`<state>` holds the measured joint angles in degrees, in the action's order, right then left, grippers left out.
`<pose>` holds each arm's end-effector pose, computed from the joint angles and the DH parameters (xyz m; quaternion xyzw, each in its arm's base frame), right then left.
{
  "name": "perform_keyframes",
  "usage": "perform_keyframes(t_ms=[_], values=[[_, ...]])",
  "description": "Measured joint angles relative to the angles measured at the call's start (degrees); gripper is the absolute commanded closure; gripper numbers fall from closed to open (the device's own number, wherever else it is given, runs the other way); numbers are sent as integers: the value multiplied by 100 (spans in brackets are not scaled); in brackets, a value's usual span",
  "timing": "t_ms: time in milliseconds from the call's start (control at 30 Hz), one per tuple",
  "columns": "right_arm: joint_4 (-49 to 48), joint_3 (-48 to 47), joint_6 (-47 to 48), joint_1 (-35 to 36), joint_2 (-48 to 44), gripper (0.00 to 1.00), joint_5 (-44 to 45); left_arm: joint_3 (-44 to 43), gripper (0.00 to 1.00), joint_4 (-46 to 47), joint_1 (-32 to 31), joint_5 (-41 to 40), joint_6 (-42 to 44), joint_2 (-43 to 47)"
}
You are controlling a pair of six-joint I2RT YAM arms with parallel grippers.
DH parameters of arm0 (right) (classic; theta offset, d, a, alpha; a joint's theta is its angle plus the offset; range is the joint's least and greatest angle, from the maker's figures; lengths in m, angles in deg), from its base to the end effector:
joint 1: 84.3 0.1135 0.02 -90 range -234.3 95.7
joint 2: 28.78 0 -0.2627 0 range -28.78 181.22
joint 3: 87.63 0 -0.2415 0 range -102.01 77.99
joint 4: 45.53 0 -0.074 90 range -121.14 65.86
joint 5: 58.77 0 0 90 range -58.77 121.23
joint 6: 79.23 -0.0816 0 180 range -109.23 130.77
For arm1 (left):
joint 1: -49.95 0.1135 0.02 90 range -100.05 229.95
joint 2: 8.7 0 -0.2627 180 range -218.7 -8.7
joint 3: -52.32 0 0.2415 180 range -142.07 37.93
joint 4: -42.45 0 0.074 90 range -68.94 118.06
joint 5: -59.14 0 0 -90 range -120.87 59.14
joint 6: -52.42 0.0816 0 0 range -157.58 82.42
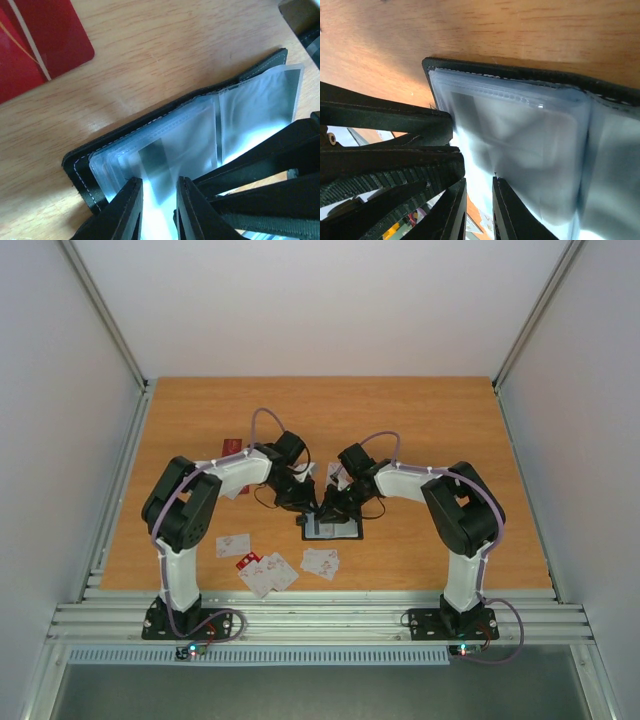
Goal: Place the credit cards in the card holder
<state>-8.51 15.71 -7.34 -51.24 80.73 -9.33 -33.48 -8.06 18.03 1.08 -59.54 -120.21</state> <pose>0.2706 0.2394 0.1024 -0.1802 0.9078 0.3786 0.0005 0.2896 -0.2312 0.1140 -0.1157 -0.9480 0.2958 0.0209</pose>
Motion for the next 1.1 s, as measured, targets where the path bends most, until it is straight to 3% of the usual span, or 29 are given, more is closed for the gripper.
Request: perform_keyframes(t_ms=[700, 1100], values=[[157, -85, 94, 2, -2, 81, 129, 420, 75, -1379, 37, -1298, 922, 1128], [1207, -321, 901, 125, -748, 72, 291, 1228, 59, -2184, 42, -1915, 358, 3348]])
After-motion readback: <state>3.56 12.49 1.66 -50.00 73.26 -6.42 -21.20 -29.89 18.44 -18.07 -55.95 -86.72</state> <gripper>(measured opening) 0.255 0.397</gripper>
